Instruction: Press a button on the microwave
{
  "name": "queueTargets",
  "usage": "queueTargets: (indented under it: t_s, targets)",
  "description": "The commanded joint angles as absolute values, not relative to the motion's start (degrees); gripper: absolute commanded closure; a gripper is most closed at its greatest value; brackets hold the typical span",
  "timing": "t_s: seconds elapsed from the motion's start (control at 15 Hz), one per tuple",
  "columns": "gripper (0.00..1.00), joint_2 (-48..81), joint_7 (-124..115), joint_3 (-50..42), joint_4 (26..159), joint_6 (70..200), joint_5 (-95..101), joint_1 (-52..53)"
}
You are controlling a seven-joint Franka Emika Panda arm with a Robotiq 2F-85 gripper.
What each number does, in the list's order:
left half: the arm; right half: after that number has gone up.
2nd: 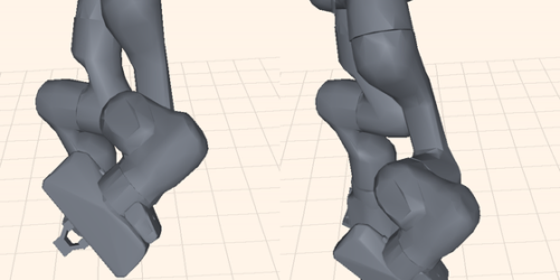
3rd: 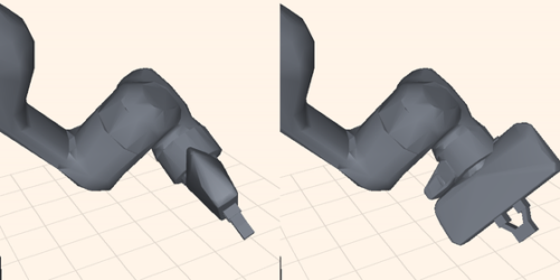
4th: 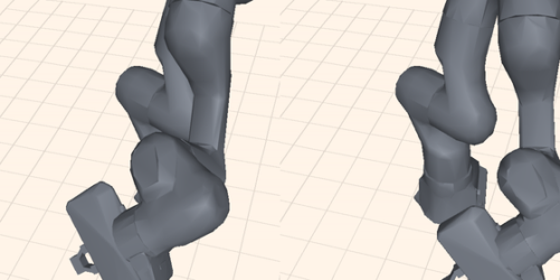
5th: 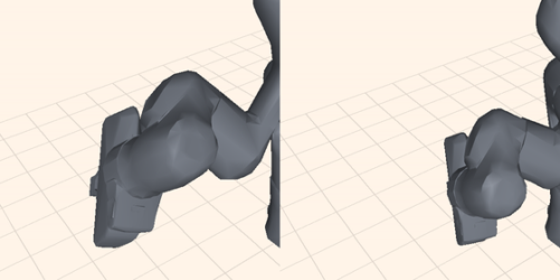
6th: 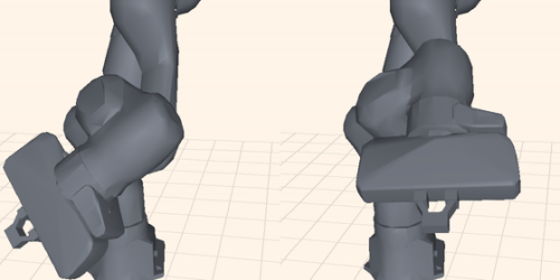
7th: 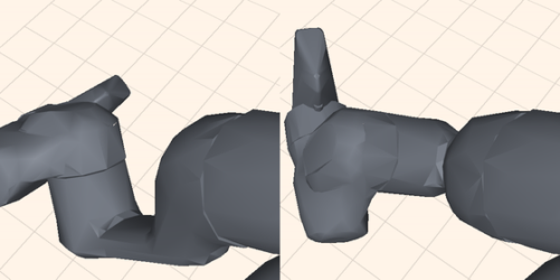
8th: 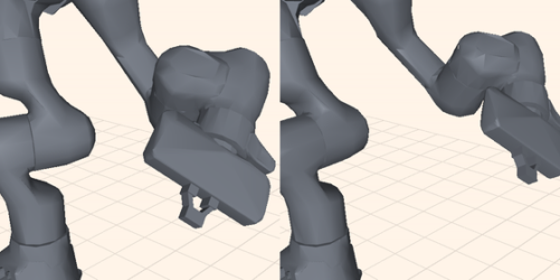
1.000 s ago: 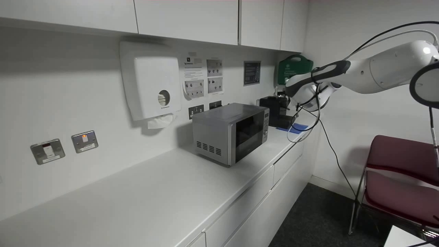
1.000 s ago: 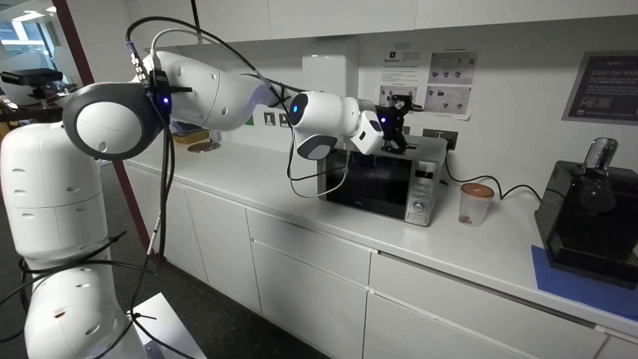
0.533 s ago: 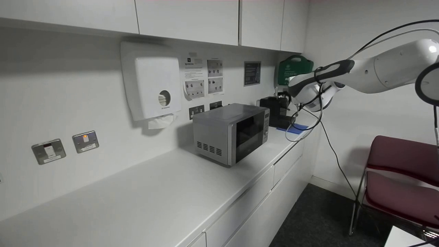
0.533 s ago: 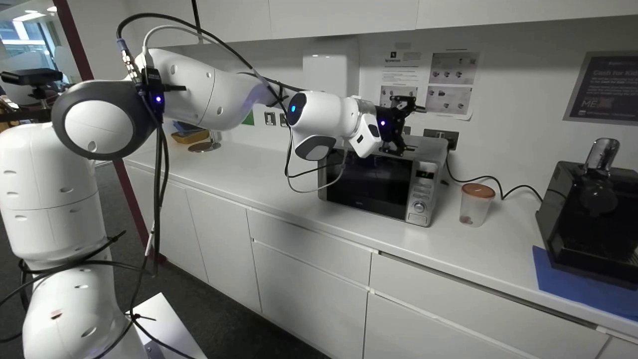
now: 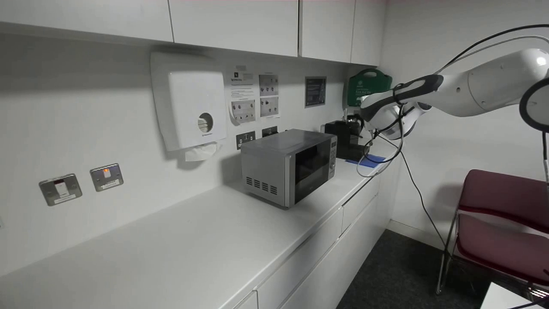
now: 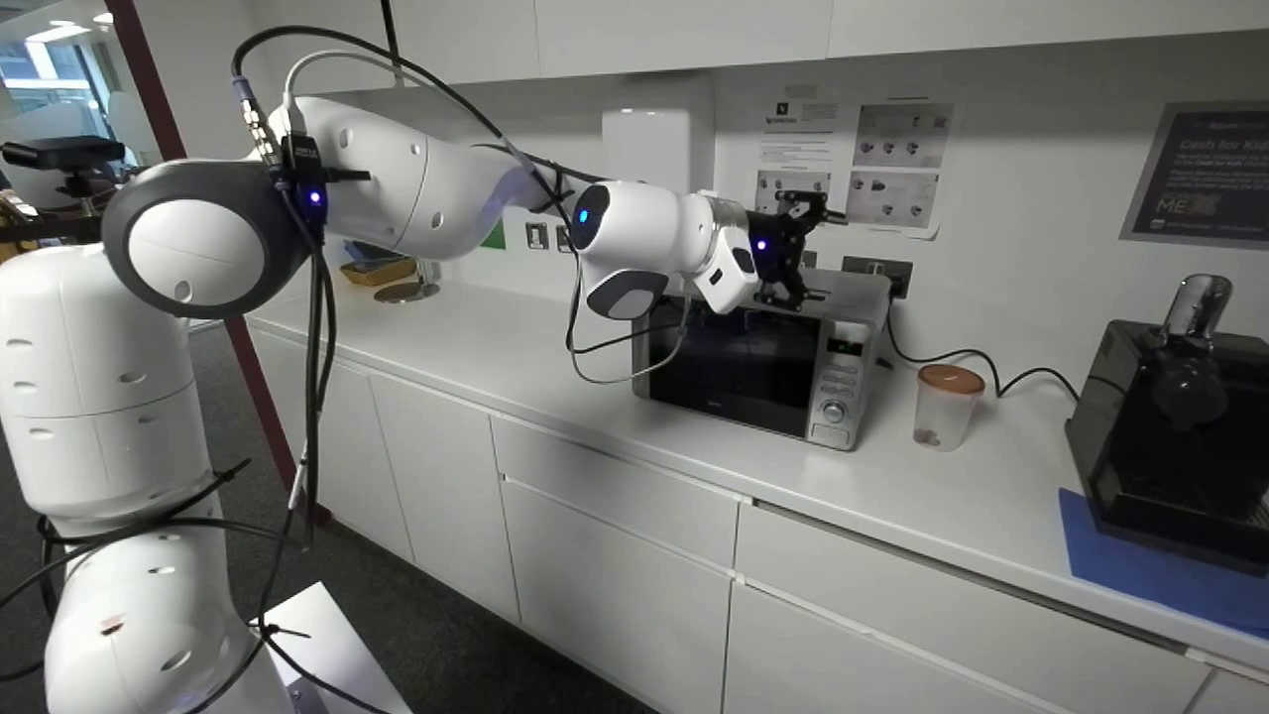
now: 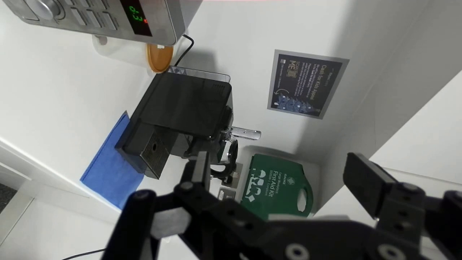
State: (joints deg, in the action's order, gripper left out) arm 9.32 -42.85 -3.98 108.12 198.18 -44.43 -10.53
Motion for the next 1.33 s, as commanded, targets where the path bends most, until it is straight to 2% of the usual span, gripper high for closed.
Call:
queueTargets:
  t_s: [0.0,0.13,0.6,0.87,1.27]
  targets:
    - [0.00,8.63,-44.45,-2.24,108.46,193.74,-41.35,-12.56]
    - [0.00,8.34,-44.39,-0.57,108.57,188.32,-40.51,-14.54]
    - [0.00,6.95,-31.19,17.67,105.41,179.19,-51.66,-30.78]
    - [0.00,5.42,-17.77,16.22,108.30,165.50,-64.88,-36.44]
    - [0.00,9.04,8.41,15.54,105.41,164.92,-76.96,-41.58]
